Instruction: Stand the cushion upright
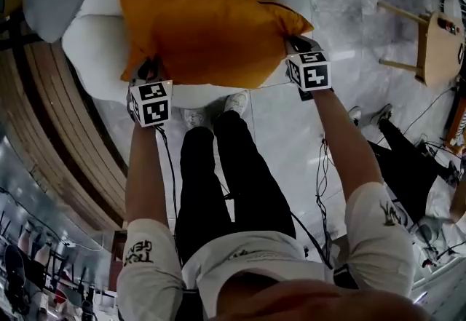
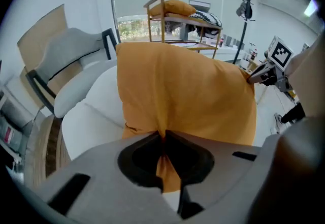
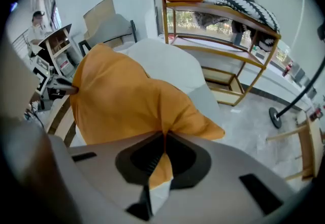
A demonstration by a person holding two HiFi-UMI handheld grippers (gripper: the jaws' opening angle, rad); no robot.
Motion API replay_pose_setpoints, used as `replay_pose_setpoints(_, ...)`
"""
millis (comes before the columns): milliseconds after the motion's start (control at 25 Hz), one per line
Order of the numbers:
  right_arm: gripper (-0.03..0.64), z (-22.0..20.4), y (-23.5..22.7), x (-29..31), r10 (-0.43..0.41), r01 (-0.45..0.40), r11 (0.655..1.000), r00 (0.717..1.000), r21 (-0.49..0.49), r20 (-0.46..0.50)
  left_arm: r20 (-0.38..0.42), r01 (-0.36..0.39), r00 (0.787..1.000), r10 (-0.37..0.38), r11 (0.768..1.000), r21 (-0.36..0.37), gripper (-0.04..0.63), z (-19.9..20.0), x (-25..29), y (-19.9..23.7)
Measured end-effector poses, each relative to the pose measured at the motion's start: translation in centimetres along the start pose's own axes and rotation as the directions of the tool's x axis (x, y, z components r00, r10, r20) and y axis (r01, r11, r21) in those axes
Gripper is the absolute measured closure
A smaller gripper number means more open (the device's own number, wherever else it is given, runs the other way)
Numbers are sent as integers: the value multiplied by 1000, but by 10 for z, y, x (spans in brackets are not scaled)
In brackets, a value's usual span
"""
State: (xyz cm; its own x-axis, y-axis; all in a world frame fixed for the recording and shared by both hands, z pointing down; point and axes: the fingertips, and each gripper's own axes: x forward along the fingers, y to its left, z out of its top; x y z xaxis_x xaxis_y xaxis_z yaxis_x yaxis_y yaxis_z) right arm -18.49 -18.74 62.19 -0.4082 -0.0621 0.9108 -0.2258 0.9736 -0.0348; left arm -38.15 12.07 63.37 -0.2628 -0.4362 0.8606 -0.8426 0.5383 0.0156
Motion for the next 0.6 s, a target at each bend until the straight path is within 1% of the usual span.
replay_pose_setpoints(80, 578, 21, 12, 11, 7, -7, 999, 1000, -34, 7, -10, -13, 1000, 13, 998, -65, 560, -22, 1, 11)
replay_pose_setpoints(160, 578, 51, 24, 22, 10, -6, 996, 999, -87, 46, 1, -41, 999, 42, 993, -114, 560, -32, 1, 28)
replay_pose_setpoints(280, 578, 117, 34, 33, 14, 8, 978, 995, -207, 103, 29, -79, 996, 85, 980, -185, 560, -22, -1, 59)
replay_pose_setpoints(360, 578, 156, 39, 37, 14, 17, 958, 994, -286, 104, 34, -86, 995, 96, 969, -230, 560, -18, -3, 70)
replay_pose_setpoints(400, 578, 173, 41, 40, 11, 22, 950, 995, -310, 104, 33, -86, 995, 97, 966, -246, 560, -18, -2, 73)
replay_pose_setpoints(520, 577, 211, 43, 53, -14, 55, 941, 992, -333, 125, 21, -79, 996, 89, 954, -289, 558, -17, 9, 81)
replay_pose_setpoints(600, 577, 224, 45, 64, -38, 86, 931, 990, -356, 137, 4, -80, 996, 86, 946, -314, 558, -22, 20, 86)
